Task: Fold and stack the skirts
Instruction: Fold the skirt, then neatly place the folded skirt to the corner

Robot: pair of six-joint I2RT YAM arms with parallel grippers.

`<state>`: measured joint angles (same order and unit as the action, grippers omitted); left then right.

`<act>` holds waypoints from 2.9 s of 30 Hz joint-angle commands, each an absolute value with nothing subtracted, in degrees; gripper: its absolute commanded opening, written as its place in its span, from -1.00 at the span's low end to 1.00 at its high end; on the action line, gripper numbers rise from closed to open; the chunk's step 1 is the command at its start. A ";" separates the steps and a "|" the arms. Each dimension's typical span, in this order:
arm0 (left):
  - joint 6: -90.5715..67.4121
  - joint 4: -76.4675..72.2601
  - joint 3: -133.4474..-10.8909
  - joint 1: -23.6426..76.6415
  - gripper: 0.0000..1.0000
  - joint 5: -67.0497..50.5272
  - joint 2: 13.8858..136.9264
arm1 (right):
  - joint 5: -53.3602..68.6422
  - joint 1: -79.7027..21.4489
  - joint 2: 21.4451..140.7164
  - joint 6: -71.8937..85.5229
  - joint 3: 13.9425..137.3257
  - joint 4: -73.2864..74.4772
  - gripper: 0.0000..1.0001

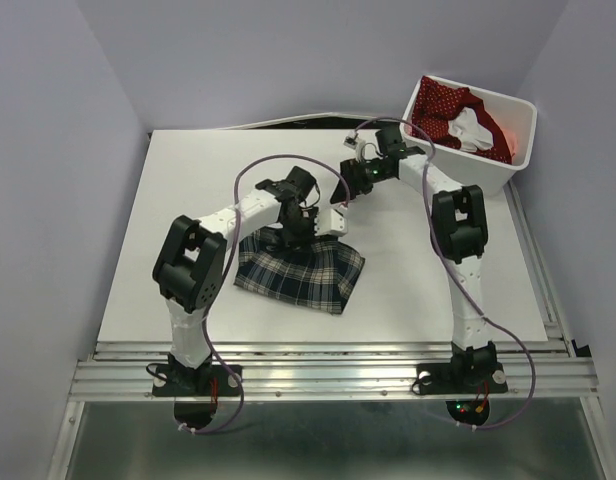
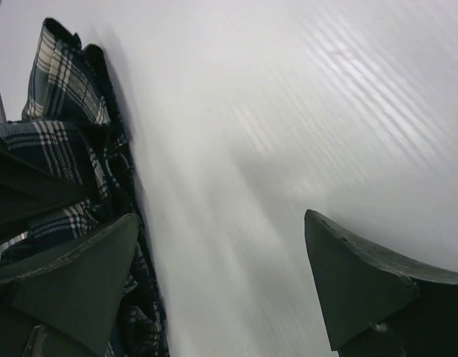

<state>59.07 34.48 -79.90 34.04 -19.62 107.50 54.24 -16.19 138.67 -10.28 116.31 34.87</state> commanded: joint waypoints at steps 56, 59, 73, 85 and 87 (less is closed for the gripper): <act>4.14 18.46 -67.77 28.55 0.06 1.23 87.46 | 41.23 -25.32 105.76 16.08 82.79 19.23 1.00; 1.76 16.53 -65.14 32.41 0.10 1.40 86.66 | 41.57 -21.73 103.63 16.17 82.71 22.23 1.00; -10.02 20.91 -74.26 34.03 0.27 7.21 113.81 | 37.71 -10.99 97.38 12.31 76.99 31.46 1.00; 3.68 28.48 -81.39 14.16 0.97 5.18 119.36 | 39.37 -10.37 99.31 11.25 77.60 31.82 1.00; 5.36 29.44 -82.44 11.79 0.97 6.50 119.09 | 39.72 -10.37 99.75 11.42 77.96 31.90 1.00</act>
<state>-0.91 19.20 -84.49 16.21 2.11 116.81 38.35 -10.52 100.01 12.21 76.75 31.73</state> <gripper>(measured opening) 0.976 0.998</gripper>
